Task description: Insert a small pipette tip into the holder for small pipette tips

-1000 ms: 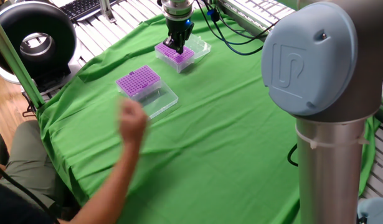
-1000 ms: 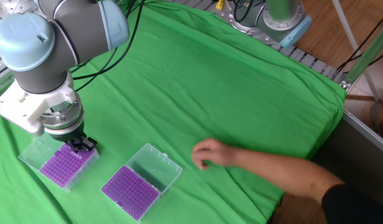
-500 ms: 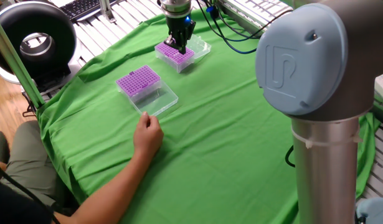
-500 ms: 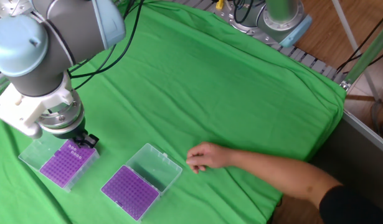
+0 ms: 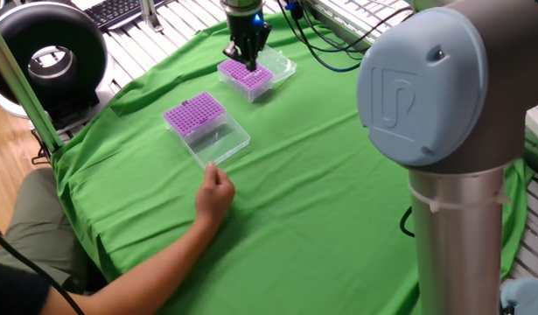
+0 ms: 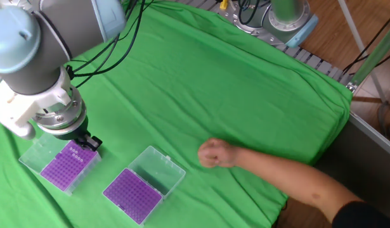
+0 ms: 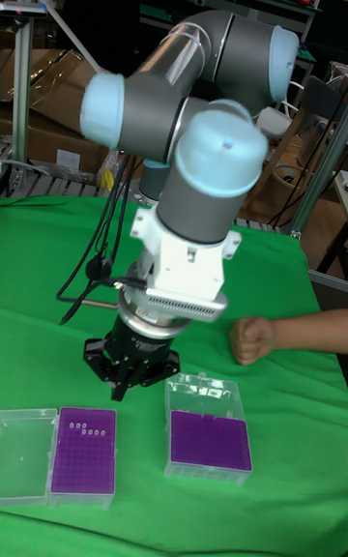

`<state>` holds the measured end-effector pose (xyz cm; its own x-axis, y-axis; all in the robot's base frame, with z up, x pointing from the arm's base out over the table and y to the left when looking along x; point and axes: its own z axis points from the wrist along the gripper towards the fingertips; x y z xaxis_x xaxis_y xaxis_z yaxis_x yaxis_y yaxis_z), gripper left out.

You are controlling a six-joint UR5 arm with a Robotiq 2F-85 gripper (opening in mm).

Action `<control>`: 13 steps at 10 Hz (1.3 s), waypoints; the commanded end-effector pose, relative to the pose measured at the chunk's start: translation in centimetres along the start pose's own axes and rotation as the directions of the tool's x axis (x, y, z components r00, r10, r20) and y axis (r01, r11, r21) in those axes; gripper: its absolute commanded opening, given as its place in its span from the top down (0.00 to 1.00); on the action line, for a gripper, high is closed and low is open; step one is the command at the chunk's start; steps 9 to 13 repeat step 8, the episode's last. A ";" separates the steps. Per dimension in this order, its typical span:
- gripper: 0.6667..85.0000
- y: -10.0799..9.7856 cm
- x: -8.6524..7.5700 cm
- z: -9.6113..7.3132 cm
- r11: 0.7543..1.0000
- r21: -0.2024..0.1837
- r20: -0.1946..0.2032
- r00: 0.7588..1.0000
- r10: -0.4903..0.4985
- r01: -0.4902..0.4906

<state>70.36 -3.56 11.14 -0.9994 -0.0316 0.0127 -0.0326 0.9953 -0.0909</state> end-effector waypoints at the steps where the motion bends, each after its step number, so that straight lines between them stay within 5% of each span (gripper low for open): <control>1: 1.00 0.6 0.1 -2.2 0.998 0.023 -0.014 0.998 0.062 -0.061; 13: 1.00 0.6 0.3 -0.9 0.999 -0.008 -0.020 0.999 0.047 -0.047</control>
